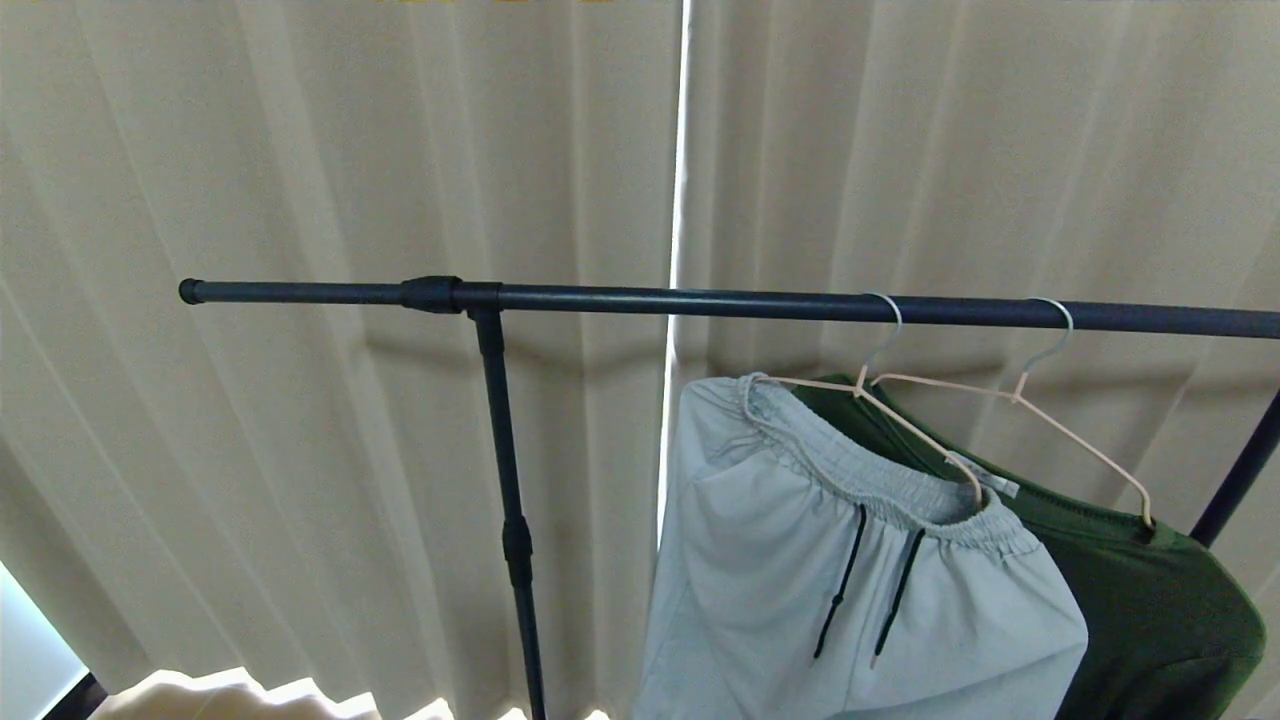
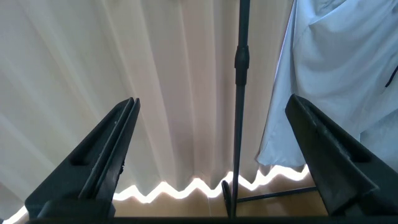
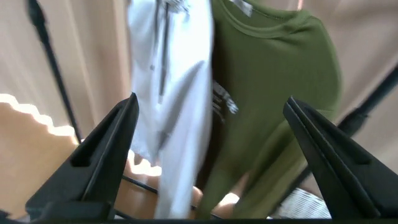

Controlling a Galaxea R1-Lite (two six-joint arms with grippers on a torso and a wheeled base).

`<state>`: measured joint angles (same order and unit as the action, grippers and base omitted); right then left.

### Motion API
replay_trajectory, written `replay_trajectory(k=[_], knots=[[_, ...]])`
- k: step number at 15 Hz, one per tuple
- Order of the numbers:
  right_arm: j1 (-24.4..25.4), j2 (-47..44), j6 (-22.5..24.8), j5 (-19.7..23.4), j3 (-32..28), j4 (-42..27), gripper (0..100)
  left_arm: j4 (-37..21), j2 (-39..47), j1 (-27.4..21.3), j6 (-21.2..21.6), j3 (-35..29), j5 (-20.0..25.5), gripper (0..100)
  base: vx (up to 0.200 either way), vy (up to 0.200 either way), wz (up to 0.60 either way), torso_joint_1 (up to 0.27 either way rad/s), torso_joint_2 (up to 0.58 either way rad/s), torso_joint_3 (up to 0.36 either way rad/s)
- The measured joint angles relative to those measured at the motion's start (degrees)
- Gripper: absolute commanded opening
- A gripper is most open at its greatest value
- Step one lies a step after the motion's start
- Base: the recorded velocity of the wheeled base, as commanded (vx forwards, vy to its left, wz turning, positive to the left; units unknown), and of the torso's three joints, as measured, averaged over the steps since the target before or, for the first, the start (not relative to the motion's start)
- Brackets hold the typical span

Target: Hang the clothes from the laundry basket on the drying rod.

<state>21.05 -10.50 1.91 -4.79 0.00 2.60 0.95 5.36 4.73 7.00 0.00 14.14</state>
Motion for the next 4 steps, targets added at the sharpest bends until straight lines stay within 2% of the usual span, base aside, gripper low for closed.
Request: replay_trajectory(k=[4], knots=[[1.4, 0.2, -2.2, 0.2, 0.0, 0.0, 100, 0.0, 0.0, 0.0, 0.0, 0.0, 0.0, 100, 0.0, 0.0, 0.0, 0.0, 0.0, 0.0]])
